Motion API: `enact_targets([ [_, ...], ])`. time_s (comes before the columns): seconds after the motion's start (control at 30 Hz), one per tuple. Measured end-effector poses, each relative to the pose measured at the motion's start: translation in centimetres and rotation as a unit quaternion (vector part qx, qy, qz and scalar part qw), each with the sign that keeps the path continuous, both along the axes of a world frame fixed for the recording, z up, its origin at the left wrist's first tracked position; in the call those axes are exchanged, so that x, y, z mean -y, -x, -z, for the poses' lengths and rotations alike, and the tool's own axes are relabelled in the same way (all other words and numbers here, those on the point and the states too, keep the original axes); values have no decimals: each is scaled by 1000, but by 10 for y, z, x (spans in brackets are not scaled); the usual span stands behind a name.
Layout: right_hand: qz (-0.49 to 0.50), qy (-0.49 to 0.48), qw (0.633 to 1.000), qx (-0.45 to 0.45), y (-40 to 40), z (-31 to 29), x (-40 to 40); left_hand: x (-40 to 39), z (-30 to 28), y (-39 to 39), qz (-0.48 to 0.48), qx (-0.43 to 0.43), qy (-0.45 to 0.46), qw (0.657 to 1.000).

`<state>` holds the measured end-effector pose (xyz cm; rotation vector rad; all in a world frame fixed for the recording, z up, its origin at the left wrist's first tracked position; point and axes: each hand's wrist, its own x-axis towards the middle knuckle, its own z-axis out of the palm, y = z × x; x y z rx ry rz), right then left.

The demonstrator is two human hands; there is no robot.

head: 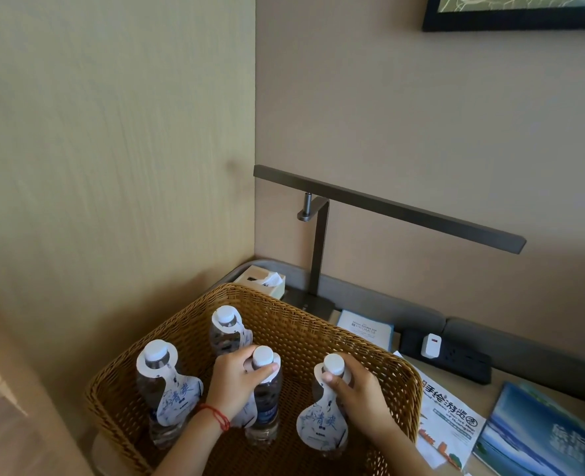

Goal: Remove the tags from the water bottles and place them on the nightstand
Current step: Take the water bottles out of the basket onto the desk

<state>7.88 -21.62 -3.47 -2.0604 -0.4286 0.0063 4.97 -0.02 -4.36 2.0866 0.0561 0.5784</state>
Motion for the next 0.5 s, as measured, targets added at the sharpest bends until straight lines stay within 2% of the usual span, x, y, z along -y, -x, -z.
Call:
enact_targets([
  [0.27,-7,-49,999,12,20,-35,-4,7,-29,15,-29,58,43,997],
  [0.5,16,-78,996,43,39,-71,-9,10,-69,30,12,110,52,992],
])
